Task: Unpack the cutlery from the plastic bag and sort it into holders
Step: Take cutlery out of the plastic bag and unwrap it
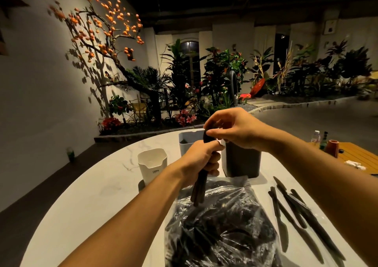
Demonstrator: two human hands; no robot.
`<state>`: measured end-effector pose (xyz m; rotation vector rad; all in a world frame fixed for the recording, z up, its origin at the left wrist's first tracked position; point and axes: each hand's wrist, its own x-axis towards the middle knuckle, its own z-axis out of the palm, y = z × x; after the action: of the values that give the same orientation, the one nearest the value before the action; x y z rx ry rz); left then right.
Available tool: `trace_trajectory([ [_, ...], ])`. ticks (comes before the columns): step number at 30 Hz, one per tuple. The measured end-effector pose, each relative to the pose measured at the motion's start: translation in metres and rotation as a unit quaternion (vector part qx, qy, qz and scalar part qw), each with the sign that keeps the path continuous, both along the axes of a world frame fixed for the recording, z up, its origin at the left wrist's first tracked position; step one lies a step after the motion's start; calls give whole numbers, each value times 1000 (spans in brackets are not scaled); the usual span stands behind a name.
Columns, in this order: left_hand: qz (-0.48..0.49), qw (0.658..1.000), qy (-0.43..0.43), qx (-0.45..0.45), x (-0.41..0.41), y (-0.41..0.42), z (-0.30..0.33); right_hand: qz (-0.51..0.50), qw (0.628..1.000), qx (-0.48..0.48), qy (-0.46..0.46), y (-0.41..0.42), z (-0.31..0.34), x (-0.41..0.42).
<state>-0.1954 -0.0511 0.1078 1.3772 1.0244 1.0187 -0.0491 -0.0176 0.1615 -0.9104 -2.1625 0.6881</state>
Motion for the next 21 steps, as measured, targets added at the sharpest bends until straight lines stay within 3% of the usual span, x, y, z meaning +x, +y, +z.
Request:
trace_trajectory([
  [6, 10, 998, 38, 47, -15, 19, 12, 32, 999, 20, -14, 16, 18, -11],
  [11, 80, 983, 45, 159, -26, 47, 38, 4, 994, 112, 2, 40, 43, -24],
  [16, 205, 962, -39, 176, -52, 83, 47, -80, 976, 194, 66, 81, 59, -31],
  [21, 230, 960, 26, 156, -59, 112, 21, -88, 976, 195, -41, 112, 27, -55],
])
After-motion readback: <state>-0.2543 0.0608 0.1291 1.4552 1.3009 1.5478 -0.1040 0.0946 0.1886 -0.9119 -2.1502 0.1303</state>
